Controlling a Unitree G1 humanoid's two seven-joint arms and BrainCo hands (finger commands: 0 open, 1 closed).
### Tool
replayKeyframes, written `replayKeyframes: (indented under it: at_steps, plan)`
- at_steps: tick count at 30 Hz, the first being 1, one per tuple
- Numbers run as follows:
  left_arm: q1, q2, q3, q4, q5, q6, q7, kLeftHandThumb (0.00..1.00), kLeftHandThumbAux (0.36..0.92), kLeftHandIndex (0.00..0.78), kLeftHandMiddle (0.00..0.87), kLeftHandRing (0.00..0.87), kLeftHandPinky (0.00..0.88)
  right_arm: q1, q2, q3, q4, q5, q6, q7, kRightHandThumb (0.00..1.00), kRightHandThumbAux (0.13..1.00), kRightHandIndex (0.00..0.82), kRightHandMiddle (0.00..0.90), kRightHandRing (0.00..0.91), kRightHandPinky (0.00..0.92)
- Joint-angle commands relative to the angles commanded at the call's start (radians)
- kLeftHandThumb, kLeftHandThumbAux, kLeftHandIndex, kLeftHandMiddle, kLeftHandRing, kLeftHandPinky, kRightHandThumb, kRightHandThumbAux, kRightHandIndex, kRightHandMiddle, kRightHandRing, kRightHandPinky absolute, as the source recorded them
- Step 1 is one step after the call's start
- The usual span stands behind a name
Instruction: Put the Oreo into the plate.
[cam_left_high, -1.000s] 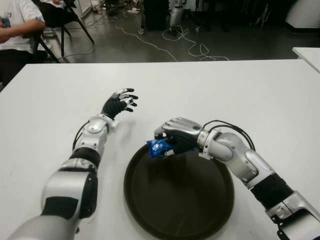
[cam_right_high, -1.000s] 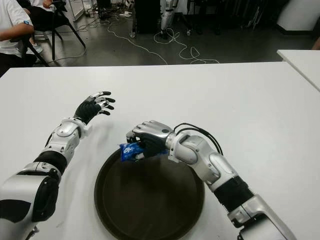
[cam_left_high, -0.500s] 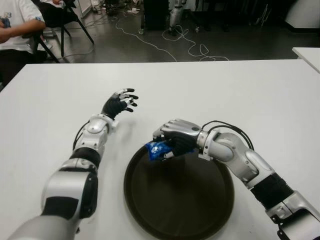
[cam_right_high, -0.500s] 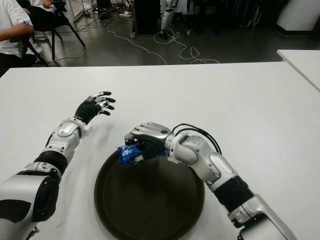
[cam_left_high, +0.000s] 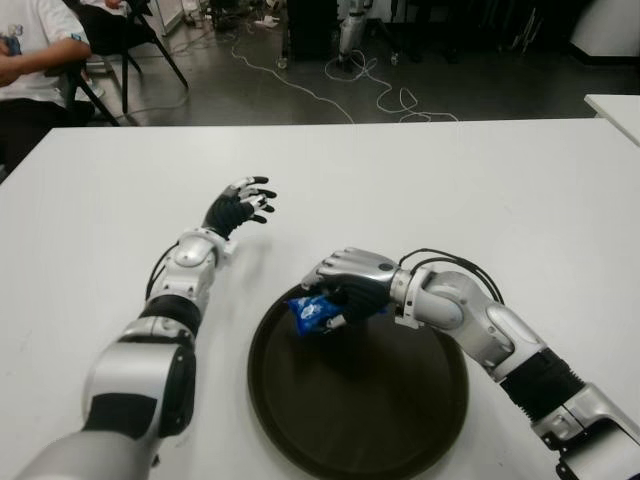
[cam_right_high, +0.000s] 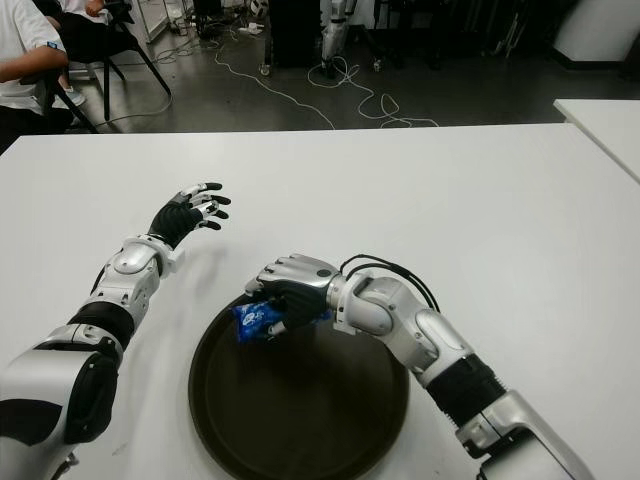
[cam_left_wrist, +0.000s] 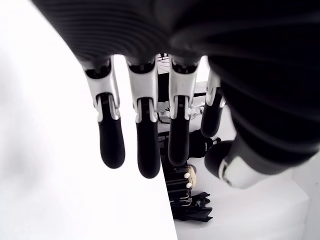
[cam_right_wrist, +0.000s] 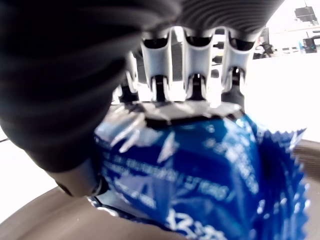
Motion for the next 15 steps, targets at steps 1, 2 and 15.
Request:
replayKeyframes:
  at_steps: [1, 2, 15]
  plan:
    - [0.000, 0.000, 0.000, 0.000, 0.000, 0.000, 0.000, 0.532, 0.644, 0.211, 0.332, 0.379, 0.422, 0.001, 0.000, 0.001, -0.002, -0.005, 0.001, -0.003, 0.679, 0.739, 0.425, 0.730, 0.745, 0.747]
    - [0.000, 0.000, 0.000, 0.000, 0.000, 0.000, 0.000, 0.532, 0.644, 0.211, 0.332, 0.379, 0.423, 0.004, -0.001, 0.001, -0.006, -0.012, 0.003, -0.007, 0.679, 0.740, 0.425, 0.729, 0.745, 0.748]
    - [0.004, 0.003, -0.002, -0.005, 0.002, -0.005, -0.001, 0.532, 0.641, 0.221, 0.332, 0.383, 0.425, 0.041, -0.012, -0.008, -0.104, -0.103, 0.057, -0.037, 0.675, 0.741, 0.419, 0.559, 0.593, 0.572]
